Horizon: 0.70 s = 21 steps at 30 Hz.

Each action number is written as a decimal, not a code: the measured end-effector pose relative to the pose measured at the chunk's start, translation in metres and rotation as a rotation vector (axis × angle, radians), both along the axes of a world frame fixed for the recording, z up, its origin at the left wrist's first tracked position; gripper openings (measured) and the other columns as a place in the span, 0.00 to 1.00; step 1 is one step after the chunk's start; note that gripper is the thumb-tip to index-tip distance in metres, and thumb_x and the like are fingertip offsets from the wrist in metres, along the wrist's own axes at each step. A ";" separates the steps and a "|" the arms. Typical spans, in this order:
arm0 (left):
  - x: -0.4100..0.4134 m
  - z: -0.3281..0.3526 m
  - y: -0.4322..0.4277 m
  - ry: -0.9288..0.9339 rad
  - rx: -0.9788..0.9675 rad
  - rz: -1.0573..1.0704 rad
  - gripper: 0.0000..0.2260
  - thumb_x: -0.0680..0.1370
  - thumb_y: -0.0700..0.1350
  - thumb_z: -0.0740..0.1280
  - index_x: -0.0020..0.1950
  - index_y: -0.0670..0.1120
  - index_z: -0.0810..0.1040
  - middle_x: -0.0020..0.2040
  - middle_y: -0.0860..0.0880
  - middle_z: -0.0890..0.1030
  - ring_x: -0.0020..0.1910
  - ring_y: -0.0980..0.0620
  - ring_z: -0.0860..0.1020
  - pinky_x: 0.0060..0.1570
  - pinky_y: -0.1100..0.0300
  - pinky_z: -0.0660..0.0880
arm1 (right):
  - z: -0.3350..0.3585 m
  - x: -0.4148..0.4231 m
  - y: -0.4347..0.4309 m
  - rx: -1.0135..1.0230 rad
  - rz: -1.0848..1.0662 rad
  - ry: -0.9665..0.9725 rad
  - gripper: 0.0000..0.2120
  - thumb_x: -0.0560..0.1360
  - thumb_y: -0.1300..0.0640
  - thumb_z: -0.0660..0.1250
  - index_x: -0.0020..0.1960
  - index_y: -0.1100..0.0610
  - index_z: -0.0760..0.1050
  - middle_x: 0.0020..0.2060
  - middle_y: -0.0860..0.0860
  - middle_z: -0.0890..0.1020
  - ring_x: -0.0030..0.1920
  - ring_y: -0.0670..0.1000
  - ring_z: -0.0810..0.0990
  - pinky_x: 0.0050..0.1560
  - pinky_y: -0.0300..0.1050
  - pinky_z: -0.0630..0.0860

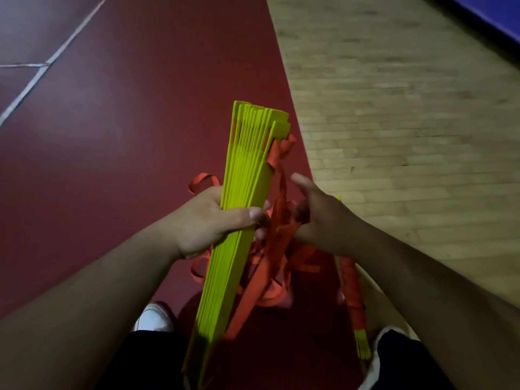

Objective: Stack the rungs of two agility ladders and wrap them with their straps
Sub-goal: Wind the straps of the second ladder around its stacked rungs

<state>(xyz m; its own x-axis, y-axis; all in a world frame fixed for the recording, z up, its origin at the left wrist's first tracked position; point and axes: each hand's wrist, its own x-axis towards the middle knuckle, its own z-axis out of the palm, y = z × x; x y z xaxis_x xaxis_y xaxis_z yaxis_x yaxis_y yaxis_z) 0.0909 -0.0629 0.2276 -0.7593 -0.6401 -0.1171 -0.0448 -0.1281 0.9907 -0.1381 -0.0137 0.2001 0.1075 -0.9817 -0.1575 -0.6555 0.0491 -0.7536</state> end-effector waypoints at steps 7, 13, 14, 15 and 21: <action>0.003 -0.004 0.002 -0.016 0.037 -0.025 0.16 0.69 0.48 0.70 0.51 0.39 0.78 0.40 0.41 0.81 0.40 0.44 0.80 0.44 0.52 0.77 | 0.005 0.003 -0.001 0.024 0.105 -0.032 0.13 0.69 0.59 0.78 0.52 0.50 0.83 0.43 0.46 0.86 0.44 0.48 0.84 0.49 0.49 0.81; 0.014 -0.011 -0.012 -0.123 0.086 0.337 0.08 0.73 0.49 0.75 0.40 0.47 0.80 0.33 0.40 0.76 0.28 0.46 0.72 0.32 0.56 0.69 | 0.019 0.001 0.012 -0.270 0.162 0.128 0.07 0.71 0.55 0.77 0.44 0.57 0.83 0.45 0.46 0.78 0.44 0.47 0.79 0.46 0.49 0.75; 0.015 -0.013 -0.014 -0.165 0.061 0.393 0.12 0.71 0.53 0.75 0.37 0.46 0.79 0.33 0.39 0.76 0.24 0.49 0.70 0.27 0.60 0.68 | 0.022 0.002 0.017 -0.299 0.170 0.106 0.06 0.70 0.55 0.76 0.39 0.56 0.81 0.39 0.44 0.78 0.39 0.45 0.77 0.40 0.47 0.74; 0.018 -0.013 -0.018 -0.183 0.036 0.463 0.15 0.69 0.55 0.73 0.37 0.44 0.78 0.33 0.38 0.75 0.21 0.51 0.69 0.23 0.63 0.65 | 0.027 0.005 0.018 -0.328 0.175 0.102 0.09 0.69 0.55 0.75 0.35 0.55 0.77 0.32 0.44 0.76 0.34 0.46 0.75 0.35 0.46 0.70; 0.035 -0.015 -0.031 -0.204 -0.035 0.603 0.20 0.70 0.56 0.70 0.43 0.38 0.75 0.32 0.41 0.76 0.19 0.55 0.71 0.20 0.66 0.67 | 0.043 0.007 0.024 -0.487 0.249 0.163 0.14 0.68 0.52 0.70 0.30 0.56 0.68 0.26 0.43 0.66 0.28 0.46 0.66 0.31 0.42 0.61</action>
<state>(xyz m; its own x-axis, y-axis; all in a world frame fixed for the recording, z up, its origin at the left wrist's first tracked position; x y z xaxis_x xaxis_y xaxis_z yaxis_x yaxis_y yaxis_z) 0.1258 -0.0939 0.2124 -0.2292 -0.9541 -0.1929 -0.1634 -0.1576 0.9739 -0.1308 0.0107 0.2436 0.3574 -0.8933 0.2724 -0.7127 -0.4494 -0.5386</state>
